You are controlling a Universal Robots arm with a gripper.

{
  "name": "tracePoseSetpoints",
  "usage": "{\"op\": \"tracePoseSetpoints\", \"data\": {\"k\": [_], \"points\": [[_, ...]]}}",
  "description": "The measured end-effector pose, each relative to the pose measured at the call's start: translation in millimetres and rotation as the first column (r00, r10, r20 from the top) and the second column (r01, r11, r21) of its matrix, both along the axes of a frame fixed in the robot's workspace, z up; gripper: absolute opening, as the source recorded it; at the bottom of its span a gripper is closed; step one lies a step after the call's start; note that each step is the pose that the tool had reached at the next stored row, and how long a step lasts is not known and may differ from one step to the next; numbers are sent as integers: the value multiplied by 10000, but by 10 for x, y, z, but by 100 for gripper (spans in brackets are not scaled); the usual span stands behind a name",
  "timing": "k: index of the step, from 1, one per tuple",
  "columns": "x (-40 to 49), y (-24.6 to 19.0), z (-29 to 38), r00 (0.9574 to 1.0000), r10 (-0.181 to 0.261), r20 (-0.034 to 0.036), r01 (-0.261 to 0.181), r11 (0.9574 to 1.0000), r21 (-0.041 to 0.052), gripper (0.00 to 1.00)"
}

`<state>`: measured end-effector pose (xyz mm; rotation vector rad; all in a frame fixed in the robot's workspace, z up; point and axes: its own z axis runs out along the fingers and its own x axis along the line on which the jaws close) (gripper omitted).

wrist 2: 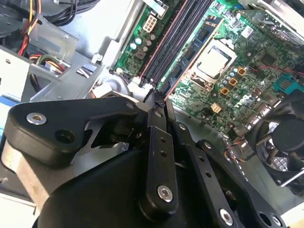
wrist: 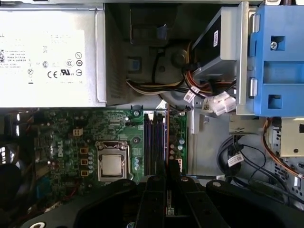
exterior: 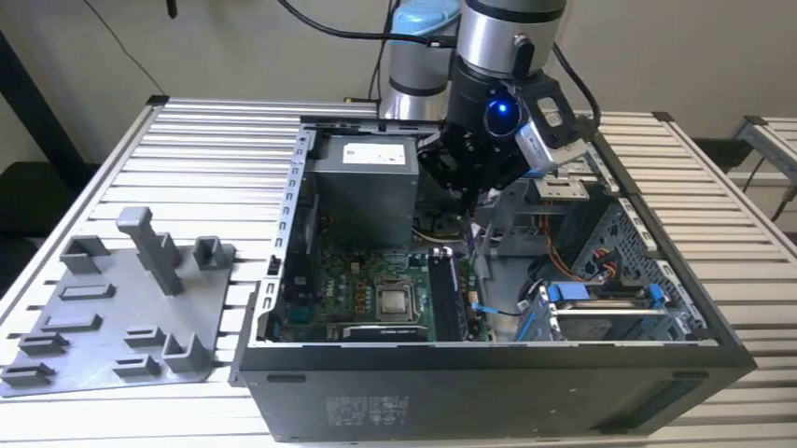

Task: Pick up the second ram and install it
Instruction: 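Insert the second ram into the second slot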

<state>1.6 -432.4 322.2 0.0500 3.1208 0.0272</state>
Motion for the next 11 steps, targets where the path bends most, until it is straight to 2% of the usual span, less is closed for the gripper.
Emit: {"op": "tracePoseSetpoints", "data": {"k": [4,7,11], "points": [[0,0,-65,10000,1,0,-1,10000,-43,14],[0,-4,-90,10000,-1,7,1,10000,-47,14],[-20,-32,-118,10000,19,23,-19,10000,-47,14]]}}
